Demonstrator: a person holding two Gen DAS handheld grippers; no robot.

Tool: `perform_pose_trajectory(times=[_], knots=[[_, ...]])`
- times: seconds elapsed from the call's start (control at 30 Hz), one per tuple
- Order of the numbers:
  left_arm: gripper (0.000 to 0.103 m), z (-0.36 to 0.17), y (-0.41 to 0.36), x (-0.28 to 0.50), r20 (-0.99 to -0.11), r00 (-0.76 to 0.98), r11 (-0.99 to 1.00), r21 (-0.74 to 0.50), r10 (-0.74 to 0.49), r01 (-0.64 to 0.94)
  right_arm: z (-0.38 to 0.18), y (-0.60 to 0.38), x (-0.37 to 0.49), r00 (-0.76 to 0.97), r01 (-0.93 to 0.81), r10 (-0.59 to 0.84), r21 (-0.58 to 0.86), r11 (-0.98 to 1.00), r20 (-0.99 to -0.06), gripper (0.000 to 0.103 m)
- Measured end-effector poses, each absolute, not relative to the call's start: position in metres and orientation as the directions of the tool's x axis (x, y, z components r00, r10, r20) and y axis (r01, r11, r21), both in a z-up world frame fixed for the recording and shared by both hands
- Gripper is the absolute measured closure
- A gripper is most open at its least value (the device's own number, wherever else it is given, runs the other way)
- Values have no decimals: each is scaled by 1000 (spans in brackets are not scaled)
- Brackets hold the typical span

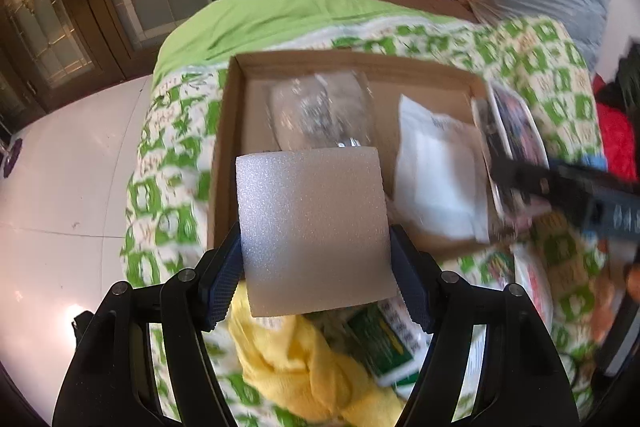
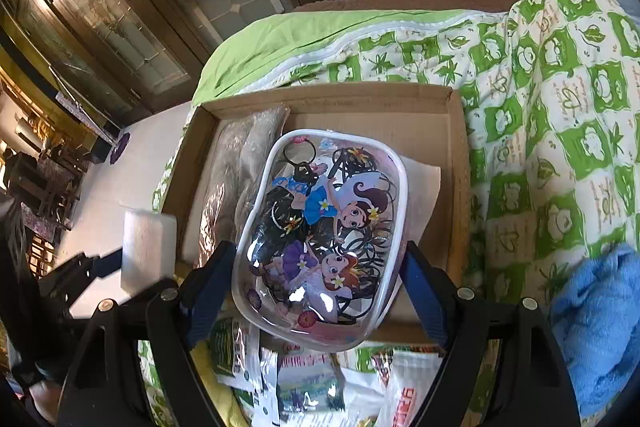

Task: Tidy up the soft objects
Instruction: 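Place the pink case in the box while the left tool lowers the foam sheet inside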

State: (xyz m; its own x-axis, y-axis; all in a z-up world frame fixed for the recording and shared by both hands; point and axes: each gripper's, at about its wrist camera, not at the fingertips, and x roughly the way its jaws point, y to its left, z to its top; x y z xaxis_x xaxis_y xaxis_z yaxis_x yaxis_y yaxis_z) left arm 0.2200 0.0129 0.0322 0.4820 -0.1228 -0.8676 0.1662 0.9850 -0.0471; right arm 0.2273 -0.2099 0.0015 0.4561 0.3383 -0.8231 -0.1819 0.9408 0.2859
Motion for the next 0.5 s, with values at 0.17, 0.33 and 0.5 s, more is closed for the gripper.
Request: perform_pose_trajectory(times=[0.17, 0.33, 0.5], knots=[[33, 24, 13, 241, -868, 478, 986, -71, -136, 150, -7, -205, 235, 451, -188, 328, 271, 944, -830, 21], [33, 5, 16, 253, -876, 464, 988, -76, -131, 136, -17, -207, 247, 449, -180, 324, 271, 946, -833, 21], [33, -11, 24, 254, -882, 455, 990, -75, -121, 119, -29, -207, 257, 439, -170, 308, 259, 951, -844, 21]])
